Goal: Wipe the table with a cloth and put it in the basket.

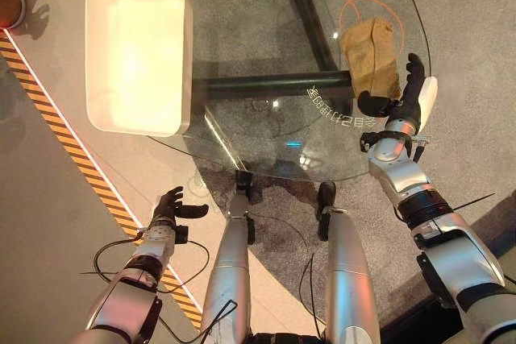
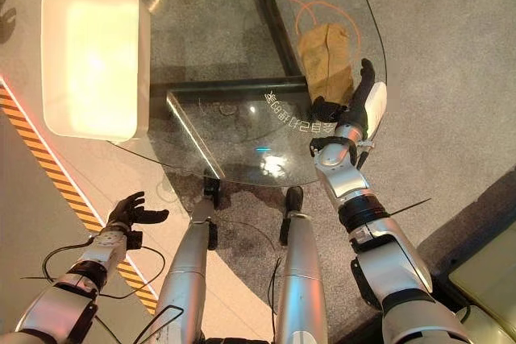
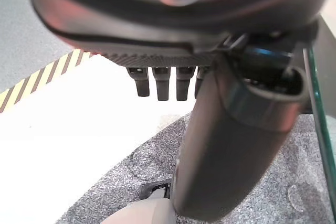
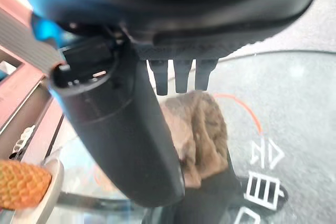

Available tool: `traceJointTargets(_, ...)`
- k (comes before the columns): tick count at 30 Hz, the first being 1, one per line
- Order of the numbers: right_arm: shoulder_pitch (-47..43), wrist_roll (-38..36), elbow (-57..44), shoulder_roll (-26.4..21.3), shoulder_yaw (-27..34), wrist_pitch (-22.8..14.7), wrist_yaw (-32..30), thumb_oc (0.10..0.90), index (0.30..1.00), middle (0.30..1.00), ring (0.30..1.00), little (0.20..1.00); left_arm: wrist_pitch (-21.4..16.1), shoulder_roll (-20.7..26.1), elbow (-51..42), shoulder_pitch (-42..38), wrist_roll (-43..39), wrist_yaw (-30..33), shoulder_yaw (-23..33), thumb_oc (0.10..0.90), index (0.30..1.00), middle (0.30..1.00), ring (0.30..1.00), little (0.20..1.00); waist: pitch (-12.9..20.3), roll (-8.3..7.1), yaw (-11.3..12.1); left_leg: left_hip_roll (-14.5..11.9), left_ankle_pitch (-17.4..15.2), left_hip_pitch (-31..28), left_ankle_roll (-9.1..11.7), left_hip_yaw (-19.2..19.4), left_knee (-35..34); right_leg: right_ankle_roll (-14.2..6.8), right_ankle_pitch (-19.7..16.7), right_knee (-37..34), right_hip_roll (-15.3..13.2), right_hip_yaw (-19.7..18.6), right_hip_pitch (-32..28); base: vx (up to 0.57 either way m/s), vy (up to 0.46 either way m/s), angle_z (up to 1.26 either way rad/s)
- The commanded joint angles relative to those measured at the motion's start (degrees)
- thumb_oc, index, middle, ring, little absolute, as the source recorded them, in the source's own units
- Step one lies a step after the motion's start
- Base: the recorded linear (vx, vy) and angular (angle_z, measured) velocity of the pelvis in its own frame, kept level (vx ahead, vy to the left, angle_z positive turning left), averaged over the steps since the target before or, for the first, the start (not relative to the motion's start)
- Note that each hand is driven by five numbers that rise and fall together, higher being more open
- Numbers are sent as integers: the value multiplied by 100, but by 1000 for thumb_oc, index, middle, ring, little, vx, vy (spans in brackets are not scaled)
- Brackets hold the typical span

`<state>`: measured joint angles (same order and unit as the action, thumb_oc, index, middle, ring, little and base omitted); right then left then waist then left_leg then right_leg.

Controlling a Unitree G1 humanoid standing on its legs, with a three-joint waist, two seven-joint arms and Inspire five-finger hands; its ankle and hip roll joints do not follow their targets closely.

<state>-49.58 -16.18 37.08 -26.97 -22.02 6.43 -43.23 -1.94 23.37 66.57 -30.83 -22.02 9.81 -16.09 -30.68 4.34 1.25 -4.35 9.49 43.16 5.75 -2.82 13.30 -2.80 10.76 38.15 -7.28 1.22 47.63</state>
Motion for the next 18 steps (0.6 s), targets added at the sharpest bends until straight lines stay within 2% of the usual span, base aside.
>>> traceJointTargets(1, -504, 351, -530, -227, -129, -36, -20, 800, 900, 900, 900, 900, -124, 4, 222, 201, 98, 270, -75, 800, 900, 900, 900, 900, 88, 59, -67, 532, -858, -114, -413, 443, 687, 241, -719, -1312, 279, 339, -359, 0, 0, 0)
traceJointTargets(9, -594, 218, -423, -189, -247, 221, -47, 800, 900, 900, 900, 900, -118, -60, 219, 212, 119, 315, -102, 800, 900, 900, 900, 900, 88, 85, -33, 545, -827, -136, -423, 453, 654, 246, -725, -1299, 276, 359, -362, 0, 0, 0)
traceJointTargets(18, -1046, 212, 361, -219, -461, 443, -102, 800, 900, 900, 900, 900, -66, -91, 205, 152, 122, 282, -217, 800, 900, 900, 900, 900, 88, 164, 75, 570, -830, -119, -429, 421, 701, 239, -735, -1249, 231, 411, -334, 0, 0, 0)
